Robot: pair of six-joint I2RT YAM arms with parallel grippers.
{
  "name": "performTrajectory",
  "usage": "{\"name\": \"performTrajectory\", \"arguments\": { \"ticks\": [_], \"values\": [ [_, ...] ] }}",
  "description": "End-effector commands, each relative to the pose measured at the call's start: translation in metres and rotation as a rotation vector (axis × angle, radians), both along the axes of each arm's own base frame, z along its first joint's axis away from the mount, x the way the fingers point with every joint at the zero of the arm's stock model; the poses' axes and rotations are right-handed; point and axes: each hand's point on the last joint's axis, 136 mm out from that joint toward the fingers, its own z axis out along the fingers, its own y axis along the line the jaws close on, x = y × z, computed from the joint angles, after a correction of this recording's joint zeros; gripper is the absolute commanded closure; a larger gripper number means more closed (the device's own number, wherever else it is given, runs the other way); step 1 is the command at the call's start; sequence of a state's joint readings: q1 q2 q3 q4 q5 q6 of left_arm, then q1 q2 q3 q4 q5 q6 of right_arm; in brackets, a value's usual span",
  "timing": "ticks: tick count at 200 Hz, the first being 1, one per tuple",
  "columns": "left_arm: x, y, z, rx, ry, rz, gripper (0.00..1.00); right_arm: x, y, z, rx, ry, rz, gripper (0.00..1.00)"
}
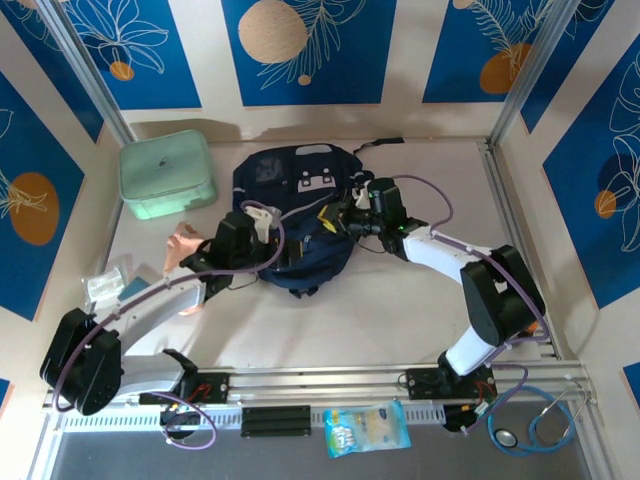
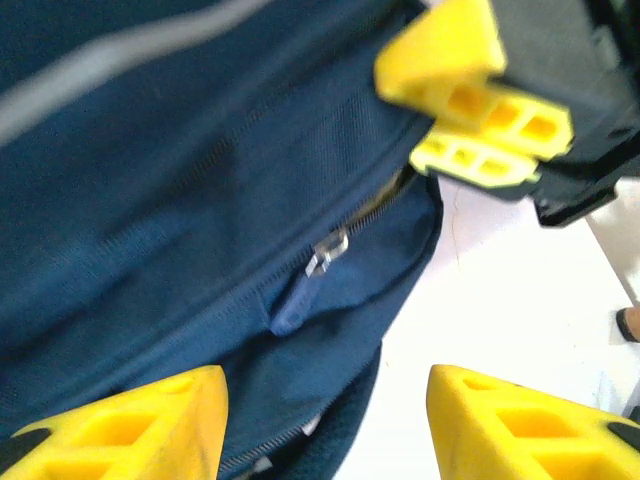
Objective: Pack the student bag
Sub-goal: Unzip the student bag at the top-center of the table.
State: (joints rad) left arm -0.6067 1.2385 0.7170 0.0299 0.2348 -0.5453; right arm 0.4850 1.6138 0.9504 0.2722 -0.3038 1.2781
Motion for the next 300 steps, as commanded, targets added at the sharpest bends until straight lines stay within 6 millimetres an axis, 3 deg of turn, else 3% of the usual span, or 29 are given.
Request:
{"name": "performTrajectory", "arguments": {
  "ticks": [1,31,82,122,156,183,248,280,300],
  "values": [
    [0.006,-0.002,-0.003,-0.044,0.012,0.076,0.45,0.002,0.019,0.04,0.094,-0.073,0.048,0.89],
    [0.011,-0.008,-0.019,-0.021,0.05,0.068,0.45,0.0,0.022,0.04,0.092,-0.071,0.057,0.89],
    [0.031,-0.012,-0.01,0.046,-0.008,0.069,0.45,-0.007,0.027,0.044,0.088,-0.078,0.07,0.9],
    [0.036,-0.025,-0.018,0.004,0.039,0.046,0.47,-0.009,0.026,0.046,0.092,-0.079,0.067,0.9],
    [0.043,-0.037,-0.002,-0.065,0.007,0.029,0.53,-0.013,0.028,0.044,0.078,-0.078,0.075,0.9],
    [0.048,-0.034,0.008,-0.097,-0.005,0.044,0.57,-0.016,0.03,0.04,0.055,-0.074,0.079,0.9],
    [0.053,-0.024,0.002,-0.122,0.029,0.1,0.71,-0.017,0.033,0.031,0.05,-0.05,0.088,0.91],
    [0.055,-0.029,0.01,-0.174,0.006,0.075,0.71,-0.019,0.034,0.03,0.052,-0.046,0.092,0.91],
    [0.053,-0.033,0.013,-0.188,-0.034,0.036,0.67,-0.018,0.032,0.027,0.049,-0.037,0.085,0.91]
  ]
}}
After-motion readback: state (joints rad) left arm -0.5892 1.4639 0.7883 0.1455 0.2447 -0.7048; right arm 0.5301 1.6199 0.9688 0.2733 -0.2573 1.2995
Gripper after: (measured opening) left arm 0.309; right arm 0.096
